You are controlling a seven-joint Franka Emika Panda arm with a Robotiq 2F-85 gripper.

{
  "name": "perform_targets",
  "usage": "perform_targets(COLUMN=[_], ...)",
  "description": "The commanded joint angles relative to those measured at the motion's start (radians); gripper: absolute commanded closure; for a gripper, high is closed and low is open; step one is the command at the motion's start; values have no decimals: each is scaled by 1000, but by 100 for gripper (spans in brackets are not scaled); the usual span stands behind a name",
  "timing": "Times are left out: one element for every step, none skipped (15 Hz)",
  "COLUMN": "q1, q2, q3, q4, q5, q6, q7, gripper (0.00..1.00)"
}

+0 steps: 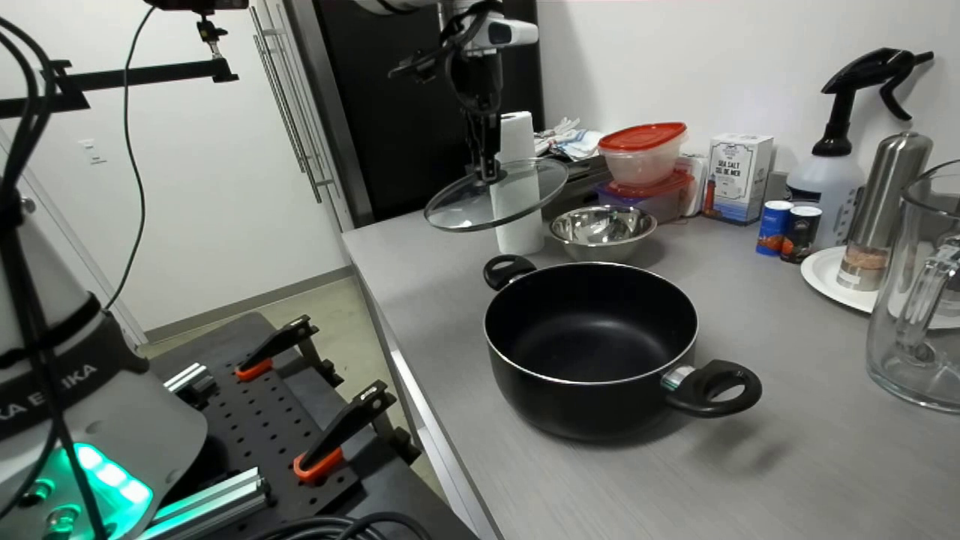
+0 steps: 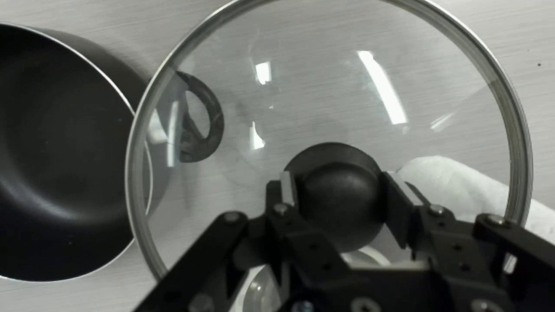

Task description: Put the lid on the pot

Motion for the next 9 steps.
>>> perform_targets(q1=[-34,-46,-56,-64,-72,-79,-88,-94,-102], q2=[3,6,9,12,15,17,19,21,24], q3=[-23,-30,-36,-42,-47,-51,-56,-61,-65], q4=[51,57,60,63,64,63,63,62,61], q5=[5,10,14,16,19,22,27,31,38], q6=[-53,-60,-64,-67,-71,-73,-75,-73,-74], q7=[35,36,36,38,37,36,33,34,32], gripper=[75,75,75,75,75,75,75,75,75])
